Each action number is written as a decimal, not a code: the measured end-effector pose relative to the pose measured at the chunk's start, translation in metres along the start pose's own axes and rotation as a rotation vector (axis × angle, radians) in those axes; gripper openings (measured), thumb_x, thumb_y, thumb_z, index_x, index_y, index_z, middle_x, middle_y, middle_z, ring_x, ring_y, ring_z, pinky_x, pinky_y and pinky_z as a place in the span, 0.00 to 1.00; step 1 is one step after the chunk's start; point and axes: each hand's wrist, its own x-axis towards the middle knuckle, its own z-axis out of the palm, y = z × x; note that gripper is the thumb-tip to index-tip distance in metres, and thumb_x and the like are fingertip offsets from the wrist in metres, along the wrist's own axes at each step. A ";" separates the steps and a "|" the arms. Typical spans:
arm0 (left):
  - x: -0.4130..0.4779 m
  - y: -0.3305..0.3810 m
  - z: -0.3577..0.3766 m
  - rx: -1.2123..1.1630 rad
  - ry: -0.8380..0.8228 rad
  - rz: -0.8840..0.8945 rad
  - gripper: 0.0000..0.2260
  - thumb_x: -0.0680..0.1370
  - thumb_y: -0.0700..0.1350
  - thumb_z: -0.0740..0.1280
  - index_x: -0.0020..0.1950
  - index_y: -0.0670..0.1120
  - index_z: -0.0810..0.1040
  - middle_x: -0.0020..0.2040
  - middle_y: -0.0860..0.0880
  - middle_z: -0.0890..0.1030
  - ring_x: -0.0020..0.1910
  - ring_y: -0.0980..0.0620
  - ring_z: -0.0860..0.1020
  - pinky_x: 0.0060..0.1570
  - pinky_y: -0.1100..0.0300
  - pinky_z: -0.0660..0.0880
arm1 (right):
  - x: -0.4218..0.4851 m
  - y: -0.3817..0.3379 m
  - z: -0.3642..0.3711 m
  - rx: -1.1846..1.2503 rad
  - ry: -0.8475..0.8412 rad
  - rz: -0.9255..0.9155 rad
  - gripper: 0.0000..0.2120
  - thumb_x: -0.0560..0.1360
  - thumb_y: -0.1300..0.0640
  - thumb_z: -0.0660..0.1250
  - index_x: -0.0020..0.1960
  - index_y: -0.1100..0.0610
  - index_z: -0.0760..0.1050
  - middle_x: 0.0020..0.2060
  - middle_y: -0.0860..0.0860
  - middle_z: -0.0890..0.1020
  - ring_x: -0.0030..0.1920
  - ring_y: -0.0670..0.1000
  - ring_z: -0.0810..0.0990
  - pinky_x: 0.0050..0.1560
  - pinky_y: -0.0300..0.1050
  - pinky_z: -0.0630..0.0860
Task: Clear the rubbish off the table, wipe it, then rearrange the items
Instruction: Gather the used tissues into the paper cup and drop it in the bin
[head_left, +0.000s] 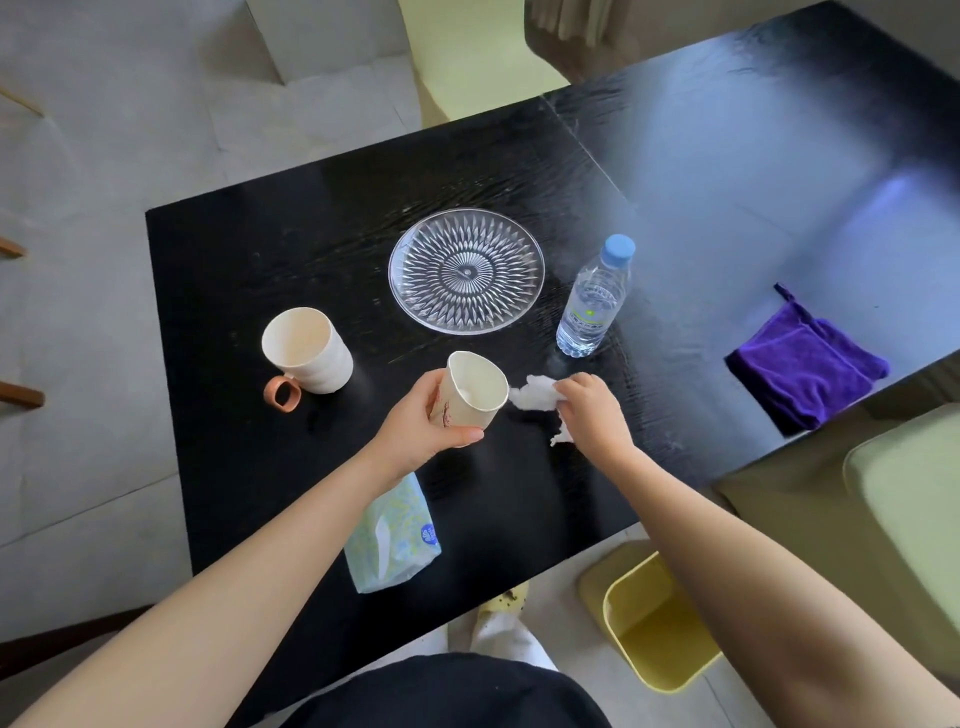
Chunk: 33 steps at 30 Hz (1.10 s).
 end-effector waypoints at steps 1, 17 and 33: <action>0.001 0.000 0.001 0.004 -0.002 0.001 0.31 0.60 0.45 0.77 0.58 0.60 0.71 0.60 0.53 0.78 0.60 0.54 0.75 0.63 0.50 0.73 | -0.001 -0.001 -0.008 0.123 0.064 0.095 0.07 0.72 0.66 0.61 0.43 0.64 0.78 0.42 0.58 0.79 0.46 0.57 0.75 0.41 0.43 0.67; 0.013 0.024 0.037 -0.036 -0.111 0.083 0.27 0.65 0.38 0.77 0.60 0.54 0.74 0.56 0.51 0.79 0.52 0.56 0.78 0.41 0.67 0.77 | -0.037 -0.077 -0.099 0.402 0.047 -0.079 0.06 0.75 0.63 0.64 0.44 0.65 0.77 0.45 0.53 0.80 0.44 0.51 0.75 0.48 0.45 0.72; 0.011 0.027 0.051 -0.062 -0.140 0.107 0.27 0.64 0.39 0.77 0.54 0.64 0.74 0.58 0.53 0.79 0.58 0.54 0.76 0.48 0.65 0.77 | -0.030 -0.033 -0.131 0.662 -0.045 0.073 0.10 0.77 0.51 0.61 0.49 0.47 0.81 0.51 0.44 0.82 0.53 0.43 0.78 0.56 0.39 0.74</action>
